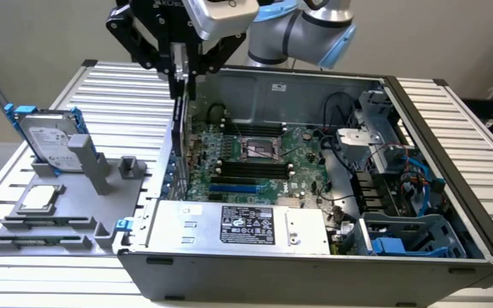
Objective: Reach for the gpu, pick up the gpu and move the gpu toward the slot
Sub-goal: 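Pick up the gpu and move the gpu toward the slot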
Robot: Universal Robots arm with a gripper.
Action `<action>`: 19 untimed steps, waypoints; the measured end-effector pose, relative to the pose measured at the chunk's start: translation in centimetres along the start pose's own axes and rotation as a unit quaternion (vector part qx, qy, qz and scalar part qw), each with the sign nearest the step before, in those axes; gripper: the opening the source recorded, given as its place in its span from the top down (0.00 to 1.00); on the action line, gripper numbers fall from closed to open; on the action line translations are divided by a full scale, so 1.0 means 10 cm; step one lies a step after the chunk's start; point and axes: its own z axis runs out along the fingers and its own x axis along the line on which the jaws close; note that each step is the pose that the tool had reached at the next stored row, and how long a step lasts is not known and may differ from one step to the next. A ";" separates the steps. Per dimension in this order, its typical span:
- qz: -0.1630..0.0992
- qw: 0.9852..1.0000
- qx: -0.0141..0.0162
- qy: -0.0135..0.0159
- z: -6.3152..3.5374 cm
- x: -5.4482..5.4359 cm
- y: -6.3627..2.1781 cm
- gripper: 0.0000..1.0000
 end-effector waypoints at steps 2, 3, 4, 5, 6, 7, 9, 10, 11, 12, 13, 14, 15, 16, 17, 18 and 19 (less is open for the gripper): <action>0.000 1.000 0.000 0.000 0.007 -0.09 0.019 0.74; 0.000 1.000 0.000 0.000 0.013 -0.14 0.033 0.74; 0.000 1.000 0.000 0.000 0.020 -0.18 0.048 0.74; 0.000 1.000 0.000 0.000 0.027 -0.23 0.064 0.74; 0.000 1.000 0.000 0.000 0.035 -0.27 0.081 0.74; 0.000 1.000 0.000 0.000 0.043 -0.31 0.097 0.74; 0.000 1.000 0.001 0.000 0.060 -0.40 0.129 0.74; 0.000 1.000 0.001 0.000 0.069 -0.44 0.143 0.74; 0.000 1.000 0.001 0.000 0.079 -0.49 0.155 0.74; 0.000 1.000 0.001 0.000 0.089 -0.54 0.164 0.74; 0.000 1.000 0.001 0.000 0.100 -0.58 0.171 0.74; 0.000 1.000 0.001 0.000 0.111 -0.63 0.176 0.74; 0.000 1.000 0.001 0.000 0.123 -0.67 0.179 0.74; 0.000 1.000 0.001 0.000 0.137 -0.72 0.182 0.74; 0.001 1.000 0.001 0.000 0.150 -0.77 0.184 0.74; 0.001 1.000 0.001 0.000 0.165 -0.81 0.186 0.74; 0.002 1.000 0.001 0.000 0.178 -0.86 0.189 0.74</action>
